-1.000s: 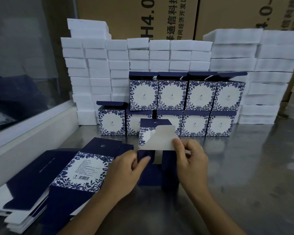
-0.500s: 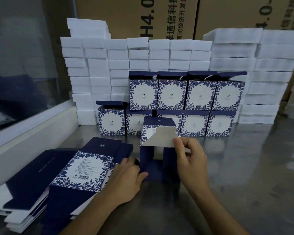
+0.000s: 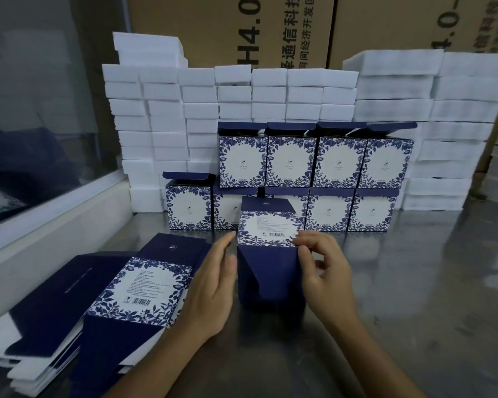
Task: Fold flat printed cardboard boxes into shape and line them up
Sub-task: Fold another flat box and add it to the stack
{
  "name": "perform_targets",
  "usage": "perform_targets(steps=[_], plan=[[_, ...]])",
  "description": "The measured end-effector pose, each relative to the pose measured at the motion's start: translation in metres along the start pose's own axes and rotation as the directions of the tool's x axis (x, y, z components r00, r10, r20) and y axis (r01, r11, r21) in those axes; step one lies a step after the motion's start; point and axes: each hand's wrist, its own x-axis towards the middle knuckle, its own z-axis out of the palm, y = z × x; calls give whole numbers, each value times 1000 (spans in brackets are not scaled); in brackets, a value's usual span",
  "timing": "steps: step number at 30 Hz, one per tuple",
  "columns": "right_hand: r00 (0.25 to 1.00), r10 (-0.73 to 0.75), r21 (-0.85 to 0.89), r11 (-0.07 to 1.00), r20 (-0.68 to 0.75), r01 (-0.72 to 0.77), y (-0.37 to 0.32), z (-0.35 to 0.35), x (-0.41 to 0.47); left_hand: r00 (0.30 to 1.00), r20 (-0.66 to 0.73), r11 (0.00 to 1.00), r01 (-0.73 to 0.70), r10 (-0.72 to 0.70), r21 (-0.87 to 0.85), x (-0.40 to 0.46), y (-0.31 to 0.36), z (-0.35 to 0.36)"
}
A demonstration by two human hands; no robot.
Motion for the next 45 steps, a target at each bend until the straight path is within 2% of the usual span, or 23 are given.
perform_targets(steps=[3, 7, 11, 13, 17, 22, 25, 30, 36, 40, 45], plan=[[997, -74, -129, 989, 30, 77, 3, 2, -1, 994, -39, 995, -99, 100, 19, -3, 7, 4], [982, -169, -248, 951, 89, 186, 0, 3, -4, 938, -198, 948, -244, 284, 203, -4, 10, 5], [938, -298, -447, 825, 177, 346, -9, 15, -11, 909, -214, 920, -303, 357, 247, -4, 17, 9], [933, -316, -506, 785, 171, 358, -13, 19, -15, 893, -221, 903, -330, 393, 275, -5, 20, 10], [937, -330, -529, 777, 118, 340, -16, 20, -16, 861, -245, 872, -357, 446, 334, -6, 22, 12], [945, -307, -480, 816, 113, 322, -8, 18, -15, 878, -286, 905, -295, 383, 306, -6, 23, 13], [964, -264, -414, 873, 41, 257, 1, 17, -13, 882, -308, 919, -274, 357, 283, -2, 22, 9], [972, -236, -397, 893, -10, 212, 6, 16, -8, 894, -294, 927, -263, 339, 269, -2, 24, 10], [994, -108, -263, 959, 2, 105, 15, 12, -11, 914, -274, 942, -239, 300, 235, 1, 21, 7], [998, -45, -187, 982, -48, 35, 25, 10, -8, 915, -268, 943, -247, 303, 224, 1, 18, 8], [998, -42, -167, 985, -49, 33, 31, 11, -7, 941, -217, 951, -212, 261, 223, -2, 7, 12]])
